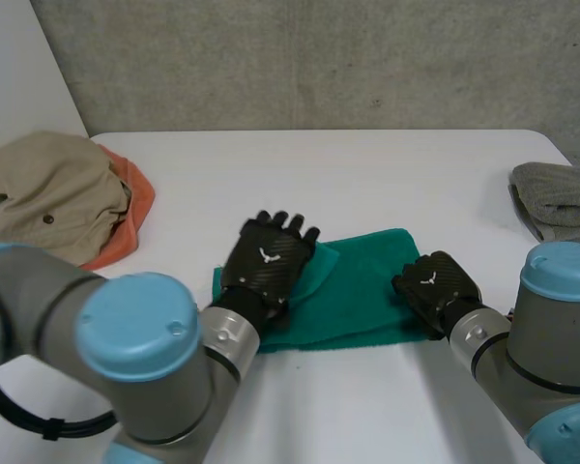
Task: Fold the laundry.
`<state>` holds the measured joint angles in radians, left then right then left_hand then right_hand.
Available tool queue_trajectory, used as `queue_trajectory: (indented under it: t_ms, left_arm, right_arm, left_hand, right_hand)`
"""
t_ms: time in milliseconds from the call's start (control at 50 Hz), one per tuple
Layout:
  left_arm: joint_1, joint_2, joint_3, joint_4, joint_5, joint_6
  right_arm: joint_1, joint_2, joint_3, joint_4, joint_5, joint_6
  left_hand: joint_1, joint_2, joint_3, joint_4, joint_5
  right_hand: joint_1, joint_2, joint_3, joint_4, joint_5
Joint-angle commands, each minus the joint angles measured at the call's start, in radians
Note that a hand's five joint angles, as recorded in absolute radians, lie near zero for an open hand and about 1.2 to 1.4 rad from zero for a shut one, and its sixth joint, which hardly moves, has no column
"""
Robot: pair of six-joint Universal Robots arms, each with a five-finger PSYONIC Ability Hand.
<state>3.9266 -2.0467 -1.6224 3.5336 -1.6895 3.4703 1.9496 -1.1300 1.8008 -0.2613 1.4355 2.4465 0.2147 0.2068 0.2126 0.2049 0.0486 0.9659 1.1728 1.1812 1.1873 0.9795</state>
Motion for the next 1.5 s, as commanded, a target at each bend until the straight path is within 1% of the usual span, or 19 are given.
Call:
queue_trajectory:
  t_ms: [20, 80, 140, 240, 420, 540, 620, 640, 720, 760, 780, 800, 840, 960, 1020, 1100, 1240, 1360, 1500]
  left_arm:
    - [0.026, -0.142, 0.108, -0.005, -0.08, 0.01]
    - [0.104, -0.145, 0.114, -0.001, -0.175, 0.015]
    - [0.148, -0.141, 0.107, -0.001, -0.217, 0.018]
    - [0.171, -0.101, 0.04, -0.008, -0.207, 0.013]
    - [0.128, 0.039, -0.099, -0.008, -0.174, 0.006]
    - [0.135, 0.128, -0.139, -0.008, -0.176, 0.006]
    - [0.186, 0.201, -0.168, -0.008, -0.183, 0.006]
    - [0.203, 0.212, -0.174, -0.008, -0.183, 0.006]
    - [0.272, 0.258, -0.189, -0.01, -0.177, 0.003]
    - [0.292, 0.264, -0.192, -0.01, -0.174, 0.003]
    - [0.293, 0.266, -0.192, -0.008, -0.173, 0.003]
    - [0.295, 0.266, -0.192, -0.008, -0.173, 0.003]
    - [0.295, 0.266, -0.192, -0.004, -0.171, 0.004]
    - [0.278, 0.257, -0.162, 0.002, -0.133, 0.004]
    - [0.235, 0.254, -0.131, 0.002, -0.07, -0.013]
    - [0.163, 0.234, -0.093, 0.002, -0.019, -0.056]
    - [0.086, 0.114, -0.025, -0.01, 0.004, -0.112]
    - [0.089, 0.011, 0.016, -0.096, -0.025, -0.109]
    - [0.141, -0.072, 0.05, -0.231, -0.111, -0.062]
  right_arm:
    - [-0.014, -0.002, 0.02, 0.001, -0.003, 0.002]
    - [-0.015, -0.008, 0.028, 0.001, -0.004, 0.0]
    - [-0.015, -0.01, 0.032, 0.001, -0.004, -0.012]
    - [-0.011, -0.013, 0.016, 0.002, -0.003, -0.03]
    - [0.031, -0.024, -0.101, -0.004, 0.032, -0.159]
    - [0.259, -0.002, -0.242, -0.024, 0.023, -0.267]
    - [0.363, 0.077, -0.305, -0.061, -0.076, -0.302]
    - [0.393, 0.116, -0.323, -0.071, -0.154, -0.308]
    - [0.431, 0.2, -0.351, -0.073, -0.309, -0.294]
    - [0.44, 0.234, -0.371, -0.072, -0.329, -0.287]
    - [0.443, 0.243, -0.376, -0.069, -0.326, -0.278]
    - [0.448, 0.245, -0.382, -0.067, -0.31, -0.241]
    - [0.445, 0.237, -0.385, -0.067, -0.279, -0.175]
    - [0.404, 0.113, -0.373, -0.062, -0.112, 0.279]
    - [0.314, 0.009, -0.341, -0.044, -0.084, 0.516]
    - [0.247, -0.054, -0.32, 0.034, -0.095, 0.681]
    - [0.187, 0.027, -0.395, 0.177, -0.104, 0.724]
    - [0.184, 0.2, -0.552, 0.326, -0.11, 0.723]
    - [0.192, 0.347, -0.652, 0.424, -0.113, 0.663]
  left_hand:
    - [-0.016, -0.008, -0.014, -0.006, -0.024]
    - [-0.013, -0.005, -0.011, -0.003, -0.021]
    - [-0.016, -0.008, -0.014, -0.006, -0.024]
    - [-0.022, -0.014, -0.02, -0.012, -0.03]
    - [-0.036, -0.028, -0.034, -0.027, -0.045]
    - [-0.036, -0.028, -0.034, -0.027, -0.045]
    - [-0.033, -0.026, -0.031, -0.024, -0.042]
    - [-0.033, -0.026, -0.031, -0.024, -0.042]
    - [-0.033, -0.026, -0.031, -0.024, -0.042]
    - [-0.033, -0.026, -0.031, -0.024, -0.042]
    - [-0.033, -0.026, -0.031, -0.024, -0.042]
    - [-0.033, -0.026, -0.031, -0.024, -0.042]
    - [-0.033, -0.026, -0.031, -0.024, -0.042]
    - [-0.036, -0.028, -0.034, -0.027, -0.045]
    - [-0.028, -0.02, -0.026, -0.018, -0.036]
    - [-0.016, -0.008, -0.014, -0.006, -0.024]
    - [-0.007, 0.001, -0.005, 0.003, -0.016]
    - [0.005, 0.013, 0.007, 0.014, -0.004]
    - [0.005, 0.013, 0.007, 0.014, -0.004]
  right_hand:
    - [0.43, 0.223, 0.215, 0.209, 0.242]
    - [0.43, 0.223, 0.215, 0.209, 0.242]
    - [0.43, 0.223, 0.215, 0.209, 0.242]
    - [0.43, 0.223, 0.215, 0.209, 0.242]
    - [0.43, 0.223, 0.215, 0.209, 0.242]
    - [0.43, 0.223, 0.215, 0.209, 0.242]
    - [0.43, 0.223, 0.215, 0.209, 0.242]
    - [0.43, 0.223, 0.215, 0.209, 0.242]
    - [0.43, 0.223, 0.215, 0.209, 0.242]
    - [0.399, 0.193, 0.184, 0.178, 0.211]
    - [0.257, 0.05, 0.041, 0.035, 0.069]
    - [-0.311, -0.518, -0.527, -0.533, -0.5]
    - [-0.791, -0.998, -1.007, -1.013, -0.98]
    - [-0.791, -0.998, -1.007, -1.013, -0.98]
    - [-0.791, -0.998, -1.007, -1.013, -0.98]
    - [-0.791, -0.998, -1.007, -1.013, -0.98]
    - [-0.791, -0.998, -1.007, -1.013, -0.98]
    - [-0.791, -0.998, -1.007, -1.013, -0.98]
    - [-0.791, -0.998, -1.007, -1.013, -0.98]
